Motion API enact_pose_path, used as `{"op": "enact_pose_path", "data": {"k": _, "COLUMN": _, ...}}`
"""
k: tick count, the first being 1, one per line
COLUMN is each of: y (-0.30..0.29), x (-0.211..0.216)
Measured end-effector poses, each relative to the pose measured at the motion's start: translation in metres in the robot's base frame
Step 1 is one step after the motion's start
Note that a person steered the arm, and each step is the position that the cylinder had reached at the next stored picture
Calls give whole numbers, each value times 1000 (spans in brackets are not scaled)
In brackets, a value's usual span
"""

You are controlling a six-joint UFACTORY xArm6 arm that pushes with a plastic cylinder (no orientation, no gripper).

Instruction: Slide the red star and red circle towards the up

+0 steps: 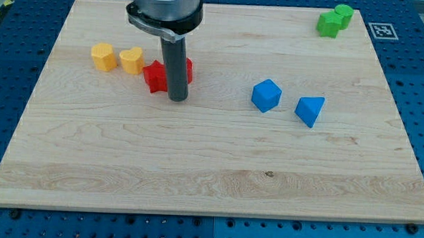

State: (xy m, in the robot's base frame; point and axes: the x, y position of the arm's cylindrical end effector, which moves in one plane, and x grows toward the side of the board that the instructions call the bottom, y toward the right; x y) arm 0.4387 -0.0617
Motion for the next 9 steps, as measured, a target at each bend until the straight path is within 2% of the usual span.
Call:
{"op": "enact_pose_path", "data": {"k": 1, "y": -10, "x": 4}}
{"op": "enact_pose_path", "data": {"k": 2, "y": -58, "x": 7}}
{"op": "enact_pose_path", "data": {"k": 3, "y": -78, "x": -8}}
{"op": "enact_pose_path", "data": {"k": 6, "y": -29, "x": -11}}
{"op": "enact_pose_path", "data": {"k": 9, "y": -17, "x": -14}}
